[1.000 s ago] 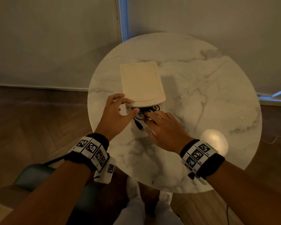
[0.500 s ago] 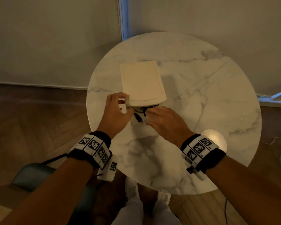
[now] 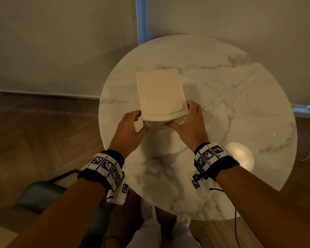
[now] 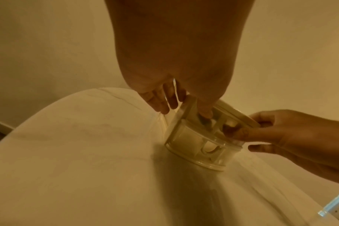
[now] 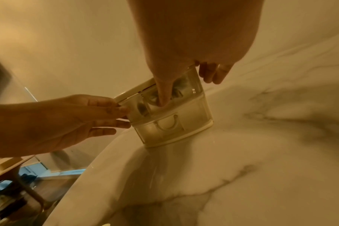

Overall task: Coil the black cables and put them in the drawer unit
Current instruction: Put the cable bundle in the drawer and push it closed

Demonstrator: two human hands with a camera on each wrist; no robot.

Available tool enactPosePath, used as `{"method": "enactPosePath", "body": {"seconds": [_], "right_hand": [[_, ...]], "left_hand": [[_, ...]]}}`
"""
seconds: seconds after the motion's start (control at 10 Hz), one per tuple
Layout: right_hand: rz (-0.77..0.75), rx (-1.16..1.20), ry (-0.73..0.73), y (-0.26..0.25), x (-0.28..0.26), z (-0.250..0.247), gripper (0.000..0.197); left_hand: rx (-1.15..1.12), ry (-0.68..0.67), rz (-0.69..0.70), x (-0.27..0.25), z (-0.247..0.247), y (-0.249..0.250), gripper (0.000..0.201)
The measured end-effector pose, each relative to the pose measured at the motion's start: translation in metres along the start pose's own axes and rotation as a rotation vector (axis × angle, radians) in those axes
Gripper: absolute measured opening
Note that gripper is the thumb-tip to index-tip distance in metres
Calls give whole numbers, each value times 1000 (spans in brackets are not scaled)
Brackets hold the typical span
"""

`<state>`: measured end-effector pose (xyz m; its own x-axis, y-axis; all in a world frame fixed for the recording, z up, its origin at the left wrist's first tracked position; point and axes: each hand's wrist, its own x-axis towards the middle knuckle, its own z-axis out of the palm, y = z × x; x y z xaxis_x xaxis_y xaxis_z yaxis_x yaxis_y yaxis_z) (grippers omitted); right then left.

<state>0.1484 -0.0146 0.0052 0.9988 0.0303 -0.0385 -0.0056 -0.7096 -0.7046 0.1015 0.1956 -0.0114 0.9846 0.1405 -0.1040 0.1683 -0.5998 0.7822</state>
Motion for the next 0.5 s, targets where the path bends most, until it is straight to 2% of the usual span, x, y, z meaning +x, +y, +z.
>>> {"method": "enactPosePath", "body": {"seconds": [0.2, 0.3, 0.4, 0.5], "right_hand": [[27, -6, -118, 11, 5, -8, 81], [-11, -71, -188, 16, 2, -19, 72], [-85, -159, -270, 25, -7, -40, 68], [-92, -265, -407, 39, -31, -65, 71]], "left_hand": [[55, -32, 29, 4, -1, 5, 52], [79, -62, 16, 0, -2, 9, 52], [119, -87, 16, -9, -3, 11, 56], [160, -144, -35, -34, -4, 13, 62]]}}
